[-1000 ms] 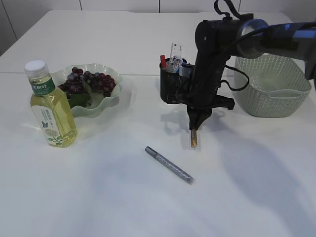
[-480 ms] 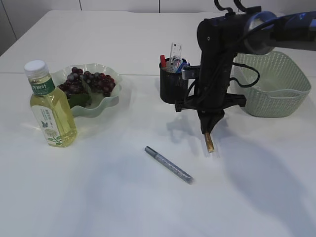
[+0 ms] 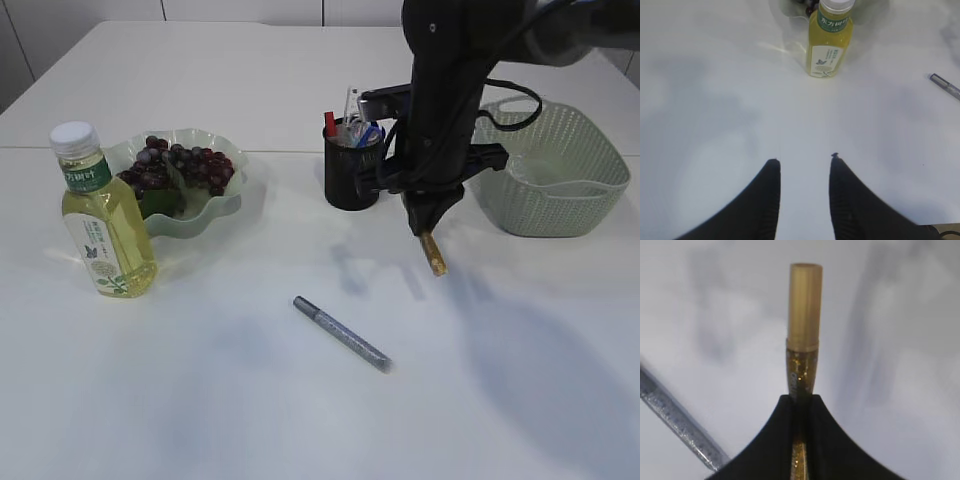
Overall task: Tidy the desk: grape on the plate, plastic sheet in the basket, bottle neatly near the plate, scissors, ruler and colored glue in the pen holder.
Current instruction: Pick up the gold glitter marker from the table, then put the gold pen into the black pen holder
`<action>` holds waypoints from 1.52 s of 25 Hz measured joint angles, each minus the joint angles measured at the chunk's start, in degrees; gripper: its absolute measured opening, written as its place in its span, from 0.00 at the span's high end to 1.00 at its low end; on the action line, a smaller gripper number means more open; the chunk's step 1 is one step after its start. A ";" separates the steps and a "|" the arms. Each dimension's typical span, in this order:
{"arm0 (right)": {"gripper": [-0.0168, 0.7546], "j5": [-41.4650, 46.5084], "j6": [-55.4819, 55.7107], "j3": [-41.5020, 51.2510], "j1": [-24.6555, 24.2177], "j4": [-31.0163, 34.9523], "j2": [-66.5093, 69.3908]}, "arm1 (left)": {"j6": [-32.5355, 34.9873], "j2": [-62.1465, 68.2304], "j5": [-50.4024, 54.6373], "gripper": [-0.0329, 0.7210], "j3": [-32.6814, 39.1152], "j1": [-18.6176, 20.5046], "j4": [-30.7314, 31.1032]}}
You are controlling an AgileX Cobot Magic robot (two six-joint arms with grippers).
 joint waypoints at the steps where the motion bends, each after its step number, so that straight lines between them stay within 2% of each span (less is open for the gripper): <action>1: 0.92 -0.77 -0.86 1.13 0.00 0.00 -1.12 | 0.00 0.00 0.00 0.63 0.00 0.00 0.00; 6: 0.92 -12.30 -3.81 11.22 0.00 0.00 -8.67 | 0.00 0.00 0.00 0.63 0.00 0.00 0.00; 12: 0.92 -35.40 -5.45 23.51 0.00 -1.09 -16.56 | 0.00 0.00 0.00 0.63 0.00 0.00 0.00; 22: 0.92 -62.01 -5.35 24.88 -1.90 -1.54 -17.26 | 0.00 0.00 0.00 0.63 0.00 0.00 -0.47; 27: 0.92 -65.22 -5.35 20.43 -4.02 -0.52 -13.92 | 0.00 0.00 0.00 0.63 0.00 0.00 -0.47; 38: 0.92 -65.74 -5.35 5.11 -4.00 -0.27 -0.34 | 0.00 0.00 0.00 0.63 0.00 0.00 -0.47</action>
